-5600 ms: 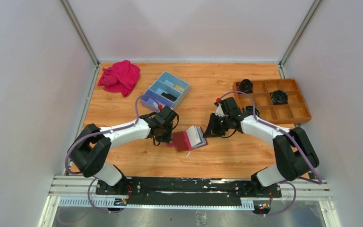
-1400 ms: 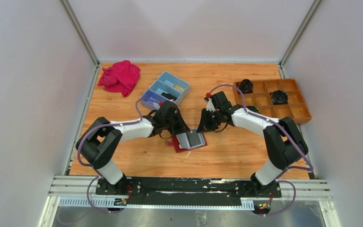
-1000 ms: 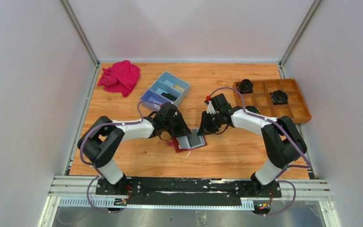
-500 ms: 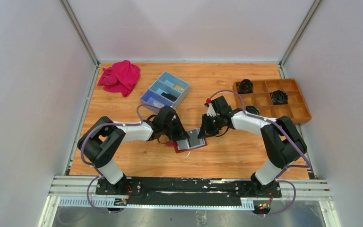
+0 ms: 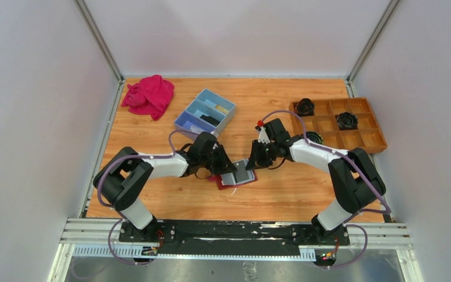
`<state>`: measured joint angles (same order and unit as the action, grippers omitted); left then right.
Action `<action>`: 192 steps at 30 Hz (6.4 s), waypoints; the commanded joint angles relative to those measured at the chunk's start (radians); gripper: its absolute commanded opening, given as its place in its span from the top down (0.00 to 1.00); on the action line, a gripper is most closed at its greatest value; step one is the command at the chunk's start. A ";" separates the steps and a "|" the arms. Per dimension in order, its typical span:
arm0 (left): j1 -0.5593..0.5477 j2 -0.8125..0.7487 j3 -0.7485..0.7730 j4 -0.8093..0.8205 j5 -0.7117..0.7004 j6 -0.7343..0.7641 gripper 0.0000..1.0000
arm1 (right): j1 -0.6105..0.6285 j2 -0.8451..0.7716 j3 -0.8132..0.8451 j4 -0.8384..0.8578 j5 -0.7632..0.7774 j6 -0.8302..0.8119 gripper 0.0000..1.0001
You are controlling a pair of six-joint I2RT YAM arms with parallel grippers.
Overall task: Take the credit cards out of the card holder
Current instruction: Remove the credit card from the card holder, then place the credit card in the storage box.
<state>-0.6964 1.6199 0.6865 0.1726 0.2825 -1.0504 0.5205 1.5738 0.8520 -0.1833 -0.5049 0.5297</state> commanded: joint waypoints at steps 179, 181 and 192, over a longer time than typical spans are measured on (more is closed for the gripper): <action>0.119 -0.452 -0.041 -0.288 -0.064 0.338 1.00 | -0.047 -0.148 0.046 -0.169 0.100 -0.044 0.68; 0.124 -0.465 0.003 -0.338 -0.087 0.367 1.00 | -0.047 -0.169 0.050 -0.184 0.118 -0.051 0.67; 0.234 -0.448 0.146 -0.325 -0.079 0.375 1.00 | -0.047 -0.231 0.119 -0.324 0.290 -0.121 0.64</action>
<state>-0.4904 1.1530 0.7918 -0.1619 0.2054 -0.6918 0.4881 1.3716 0.9272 -0.4057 -0.3244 0.4591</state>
